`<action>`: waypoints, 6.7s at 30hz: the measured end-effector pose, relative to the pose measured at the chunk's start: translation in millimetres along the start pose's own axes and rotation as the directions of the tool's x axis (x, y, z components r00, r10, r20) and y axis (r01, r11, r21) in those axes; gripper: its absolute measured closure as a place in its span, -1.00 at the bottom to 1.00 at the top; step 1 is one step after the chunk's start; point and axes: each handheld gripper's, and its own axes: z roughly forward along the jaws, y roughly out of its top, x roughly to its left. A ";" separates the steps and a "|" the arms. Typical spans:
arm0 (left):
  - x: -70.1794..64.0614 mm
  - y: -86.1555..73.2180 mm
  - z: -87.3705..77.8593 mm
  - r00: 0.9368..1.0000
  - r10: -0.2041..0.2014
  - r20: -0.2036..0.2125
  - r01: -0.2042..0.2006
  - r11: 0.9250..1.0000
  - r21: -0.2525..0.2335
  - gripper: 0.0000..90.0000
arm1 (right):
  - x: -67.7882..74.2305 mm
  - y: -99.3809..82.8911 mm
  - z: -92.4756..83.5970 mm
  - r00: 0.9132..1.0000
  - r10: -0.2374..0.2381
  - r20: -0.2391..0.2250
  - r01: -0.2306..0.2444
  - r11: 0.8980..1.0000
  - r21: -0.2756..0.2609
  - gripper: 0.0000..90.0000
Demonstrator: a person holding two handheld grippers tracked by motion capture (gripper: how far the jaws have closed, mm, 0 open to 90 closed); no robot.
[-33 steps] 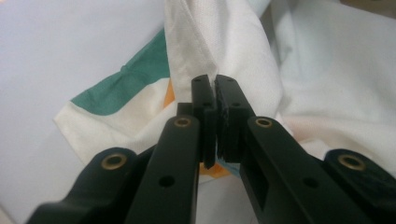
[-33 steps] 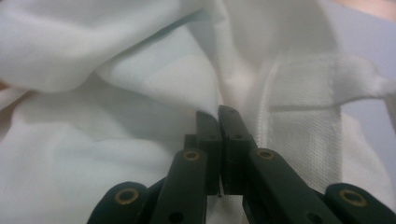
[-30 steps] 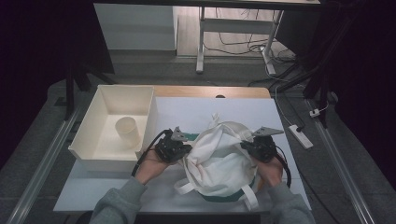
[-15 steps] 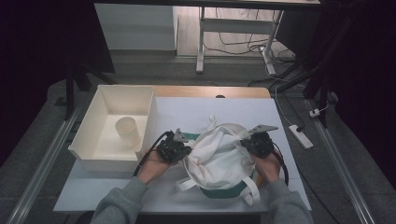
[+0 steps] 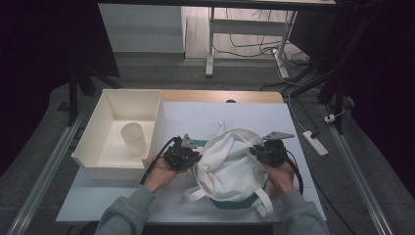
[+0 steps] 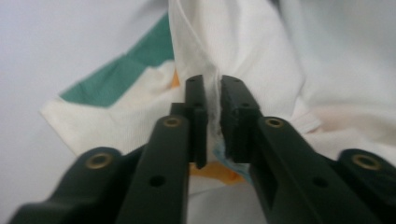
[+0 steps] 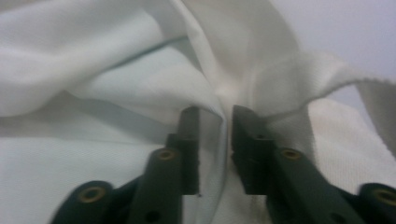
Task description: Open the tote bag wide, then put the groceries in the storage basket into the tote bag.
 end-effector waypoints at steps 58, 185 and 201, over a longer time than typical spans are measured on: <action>5.8 21.8 38.4 0.999 -0.011 0.041 0.010 1.000 0.021 0.94 | 140.6 -20.9 -27.9 0.766 -0.256 -0.589 0.423 0.892 0.162 1.00; 105.7 -57.5 -130.4 0.921 -0.340 -0.188 0.295 0.927 -0.230 -0.38 | 45.5 -30.8 -58.6 0.974 -0.180 -0.139 0.161 0.977 -0.138 0.05; 133.5 -76.3 -107.8 0.870 -0.389 -0.302 0.367 0.921 -0.130 -0.85 | 47.3 -32.2 -54.7 0.972 -0.187 -0.141 0.170 0.978 -0.122 0.05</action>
